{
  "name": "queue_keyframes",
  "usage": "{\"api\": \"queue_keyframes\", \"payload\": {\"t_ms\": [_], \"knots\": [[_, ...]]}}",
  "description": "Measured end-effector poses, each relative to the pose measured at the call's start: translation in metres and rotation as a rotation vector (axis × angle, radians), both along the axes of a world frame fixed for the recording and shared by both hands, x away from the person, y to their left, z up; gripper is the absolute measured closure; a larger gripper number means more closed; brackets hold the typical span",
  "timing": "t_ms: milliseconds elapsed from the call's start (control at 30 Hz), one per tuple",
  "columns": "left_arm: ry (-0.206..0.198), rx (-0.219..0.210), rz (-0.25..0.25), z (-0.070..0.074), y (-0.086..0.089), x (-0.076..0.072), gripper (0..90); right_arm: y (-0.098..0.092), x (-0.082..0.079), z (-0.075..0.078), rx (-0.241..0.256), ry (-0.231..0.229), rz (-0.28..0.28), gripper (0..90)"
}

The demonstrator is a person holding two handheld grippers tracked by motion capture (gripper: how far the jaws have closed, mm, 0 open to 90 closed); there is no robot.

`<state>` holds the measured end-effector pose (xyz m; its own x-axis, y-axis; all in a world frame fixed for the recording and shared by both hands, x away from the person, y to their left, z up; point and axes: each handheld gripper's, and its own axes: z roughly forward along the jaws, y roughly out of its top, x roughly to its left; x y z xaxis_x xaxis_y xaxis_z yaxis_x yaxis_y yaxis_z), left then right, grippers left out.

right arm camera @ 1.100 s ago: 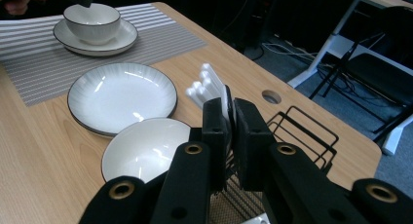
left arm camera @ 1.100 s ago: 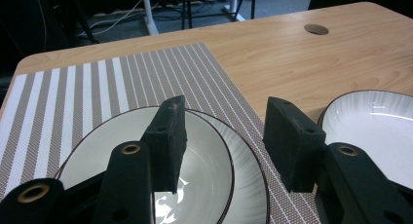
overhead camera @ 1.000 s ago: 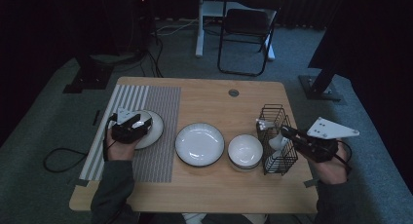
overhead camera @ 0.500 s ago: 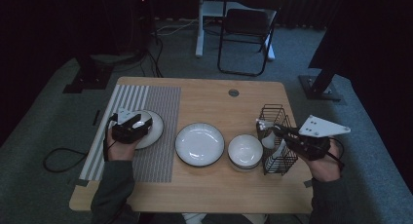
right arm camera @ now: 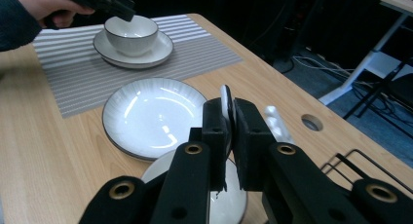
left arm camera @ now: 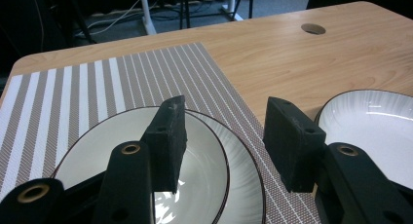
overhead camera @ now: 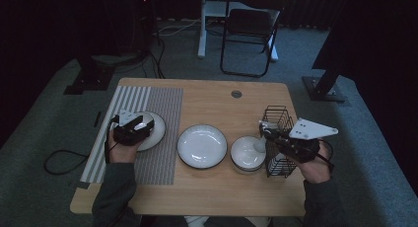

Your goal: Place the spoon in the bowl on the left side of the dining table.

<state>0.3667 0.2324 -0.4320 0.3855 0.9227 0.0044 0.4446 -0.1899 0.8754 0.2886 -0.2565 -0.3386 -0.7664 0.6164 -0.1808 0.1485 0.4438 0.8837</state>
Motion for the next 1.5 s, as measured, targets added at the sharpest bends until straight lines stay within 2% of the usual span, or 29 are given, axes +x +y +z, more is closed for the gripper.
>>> {"api": "queue_keyframes", "payload": {"t_ms": [667, 1100, 1500], "knots": [[-0.010, -0.001, -0.011, 0.003, -0.003, -0.002, 52.1, 0.022, 0.007, -0.012, 0.021, 0.030, 0.046, 84.4], [-0.036, -0.019, -0.027, 0.015, -0.001, -0.007, 52.1, 0.040, 0.013, -0.018, 0.012, 0.051, 0.080, 84.4], [-0.016, -0.021, -0.039, 0.009, 0.000, -0.014, 52.1, 0.054, 0.020, -0.020, 0.020, 0.058, 0.098, 84.4]]}}
